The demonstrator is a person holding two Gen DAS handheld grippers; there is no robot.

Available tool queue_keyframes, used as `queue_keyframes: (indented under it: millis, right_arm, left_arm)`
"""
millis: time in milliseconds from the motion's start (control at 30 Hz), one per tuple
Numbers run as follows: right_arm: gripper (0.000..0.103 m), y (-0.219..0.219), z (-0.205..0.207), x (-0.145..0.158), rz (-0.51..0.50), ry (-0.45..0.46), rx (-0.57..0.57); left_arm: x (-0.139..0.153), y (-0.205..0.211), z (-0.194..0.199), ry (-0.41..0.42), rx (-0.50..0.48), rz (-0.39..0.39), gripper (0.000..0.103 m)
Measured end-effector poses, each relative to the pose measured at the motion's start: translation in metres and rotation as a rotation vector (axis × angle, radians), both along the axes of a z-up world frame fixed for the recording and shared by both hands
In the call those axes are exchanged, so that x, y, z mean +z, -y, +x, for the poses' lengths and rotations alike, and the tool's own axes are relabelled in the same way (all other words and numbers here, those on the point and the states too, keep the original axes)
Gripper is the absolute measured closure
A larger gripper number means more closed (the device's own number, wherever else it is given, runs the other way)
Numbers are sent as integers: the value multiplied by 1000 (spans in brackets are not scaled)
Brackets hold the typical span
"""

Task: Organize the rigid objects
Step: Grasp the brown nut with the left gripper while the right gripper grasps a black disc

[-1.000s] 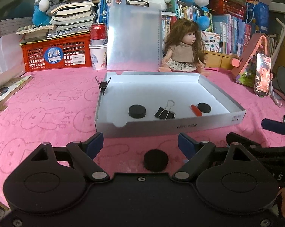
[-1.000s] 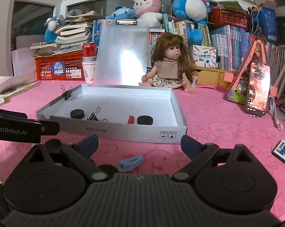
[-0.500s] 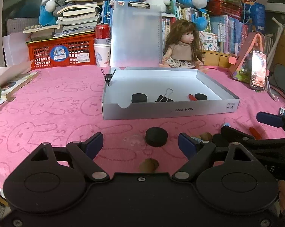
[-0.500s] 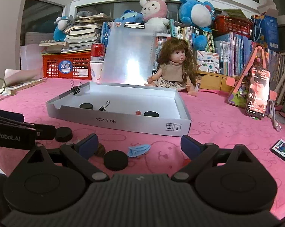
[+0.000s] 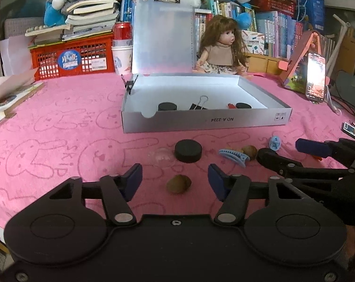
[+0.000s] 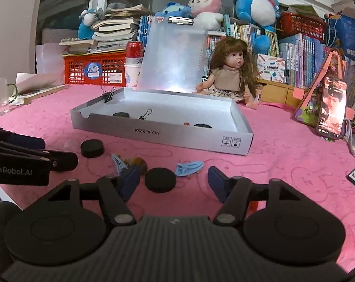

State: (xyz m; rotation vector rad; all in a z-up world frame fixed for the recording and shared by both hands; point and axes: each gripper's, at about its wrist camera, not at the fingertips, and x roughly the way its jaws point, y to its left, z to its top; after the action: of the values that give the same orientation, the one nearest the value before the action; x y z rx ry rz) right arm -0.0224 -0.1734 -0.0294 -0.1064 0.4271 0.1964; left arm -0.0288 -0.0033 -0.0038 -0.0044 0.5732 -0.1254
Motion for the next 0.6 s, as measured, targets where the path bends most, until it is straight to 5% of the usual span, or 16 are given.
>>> queue_keyframes:
  millis: [167, 600]
  right_arm:
    - [48, -1, 2, -4, 8, -31, 11]
    - [63, -7, 8, -6, 15, -38, 21]
  left_arm:
    - [-3, 2, 0, -8, -4, 19, 51]
    - [-11, 7, 2, -7, -2, 41, 67]
